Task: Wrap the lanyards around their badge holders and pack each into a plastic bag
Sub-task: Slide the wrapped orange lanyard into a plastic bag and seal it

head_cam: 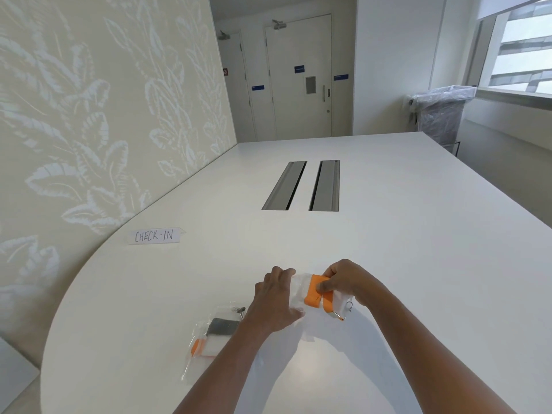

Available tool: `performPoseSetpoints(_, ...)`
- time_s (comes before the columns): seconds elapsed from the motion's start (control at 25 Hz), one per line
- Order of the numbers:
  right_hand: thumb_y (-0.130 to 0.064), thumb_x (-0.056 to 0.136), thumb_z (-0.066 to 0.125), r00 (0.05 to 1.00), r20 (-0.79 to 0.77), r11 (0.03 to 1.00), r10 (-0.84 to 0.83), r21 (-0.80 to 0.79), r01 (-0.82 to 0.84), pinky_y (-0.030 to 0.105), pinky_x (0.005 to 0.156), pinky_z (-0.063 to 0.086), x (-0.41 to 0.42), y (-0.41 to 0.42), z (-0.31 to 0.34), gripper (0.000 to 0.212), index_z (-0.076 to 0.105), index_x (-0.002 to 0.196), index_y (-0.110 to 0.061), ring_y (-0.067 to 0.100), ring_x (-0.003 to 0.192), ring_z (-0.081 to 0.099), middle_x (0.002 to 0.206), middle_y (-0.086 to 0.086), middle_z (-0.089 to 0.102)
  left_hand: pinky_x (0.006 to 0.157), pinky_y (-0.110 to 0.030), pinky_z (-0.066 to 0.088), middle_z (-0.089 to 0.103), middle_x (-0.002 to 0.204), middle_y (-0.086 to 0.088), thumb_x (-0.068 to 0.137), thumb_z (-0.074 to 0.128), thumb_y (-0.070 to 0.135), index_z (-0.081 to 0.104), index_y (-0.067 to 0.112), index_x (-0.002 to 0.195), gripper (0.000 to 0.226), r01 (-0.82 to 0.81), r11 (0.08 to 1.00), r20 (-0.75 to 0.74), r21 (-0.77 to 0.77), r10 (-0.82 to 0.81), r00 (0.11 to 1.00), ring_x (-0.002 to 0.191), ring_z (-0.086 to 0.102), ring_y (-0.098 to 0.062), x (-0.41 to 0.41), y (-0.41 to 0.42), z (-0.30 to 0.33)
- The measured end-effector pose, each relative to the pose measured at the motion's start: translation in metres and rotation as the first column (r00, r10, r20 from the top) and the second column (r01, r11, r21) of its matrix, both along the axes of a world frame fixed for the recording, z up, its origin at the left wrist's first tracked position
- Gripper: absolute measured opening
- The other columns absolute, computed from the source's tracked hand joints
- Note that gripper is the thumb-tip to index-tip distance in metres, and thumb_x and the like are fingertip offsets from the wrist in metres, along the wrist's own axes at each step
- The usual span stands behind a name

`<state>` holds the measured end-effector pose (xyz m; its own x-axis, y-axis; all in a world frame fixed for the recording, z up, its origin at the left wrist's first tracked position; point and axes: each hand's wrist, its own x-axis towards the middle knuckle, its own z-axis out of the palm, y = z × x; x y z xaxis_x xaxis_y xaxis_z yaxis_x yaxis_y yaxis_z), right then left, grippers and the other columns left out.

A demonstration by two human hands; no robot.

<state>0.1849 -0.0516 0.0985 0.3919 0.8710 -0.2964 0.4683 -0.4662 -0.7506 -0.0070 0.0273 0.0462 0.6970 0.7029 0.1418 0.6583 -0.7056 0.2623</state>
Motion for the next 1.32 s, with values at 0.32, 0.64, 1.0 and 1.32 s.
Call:
performPoseSetpoints(0.32,-0.026,0.079,0.082,0.989,0.063,0.989,0.132,-0.076,-0.127,0.028,0.076,0.055,-0.003,0.004,0.0,0.03,0.074,0.105,-0.014,0.017,0.085,0.065,0.096,0.001,0.072,0.105,-0.043,0.043,0.04,0.133,-0.001,0.078,0.075,0.057,0.034,0.024,0.146,0.086,0.061,0.998,-0.019,0.009,-0.061,0.998,0.123,0.044,-0.02,0.001,-0.004,0.003)
performPoseSetpoints(0.64,-0.024,0.083,0.079,0.989,0.04,0.988,0.144,-0.065,-0.141,0.021,0.061,0.049,-0.006,0.007,0.002,0.011,0.072,0.09,-0.02,0.012,0.078,0.063,0.084,-0.006,0.069,0.104,-0.042,0.043,0.044,0.131,0.002,0.077,0.077,0.052,0.041,0.024,0.138,0.076,0.128,0.991,0.003,0.038,-0.128,0.992,0.121,0.045,-0.016,0.001,-0.008,0.004)
performPoseSetpoints(1.0,-0.021,0.076,0.086,0.993,-0.095,0.997,0.074,-0.006,-0.075,0.033,0.074,0.06,-0.006,0.004,0.0,0.017,0.071,0.084,-0.017,0.021,0.082,0.067,0.088,0.003,0.071,0.104,-0.041,0.037,0.044,0.127,0.004,0.077,0.074,0.047,0.044,0.023,0.135,0.07,0.14,0.989,0.01,0.044,-0.141,0.99,0.119,0.045,-0.017,0.001,-0.016,0.011)
performPoseSetpoints(1.32,-0.024,0.073,0.086,0.995,-0.104,0.997,-0.013,0.079,0.021,0.031,0.063,0.05,-0.015,-0.003,-0.011,0.029,0.06,0.079,-0.015,0.018,0.069,0.057,0.075,0.0,0.061,0.101,-0.039,0.039,0.046,0.123,0.005,0.079,0.069,0.055,0.047,0.023,0.128,0.063,0.142,0.986,0.011,0.082,-0.144,0.99,0.114,0.047,-0.015,0.005,-0.029,0.009)
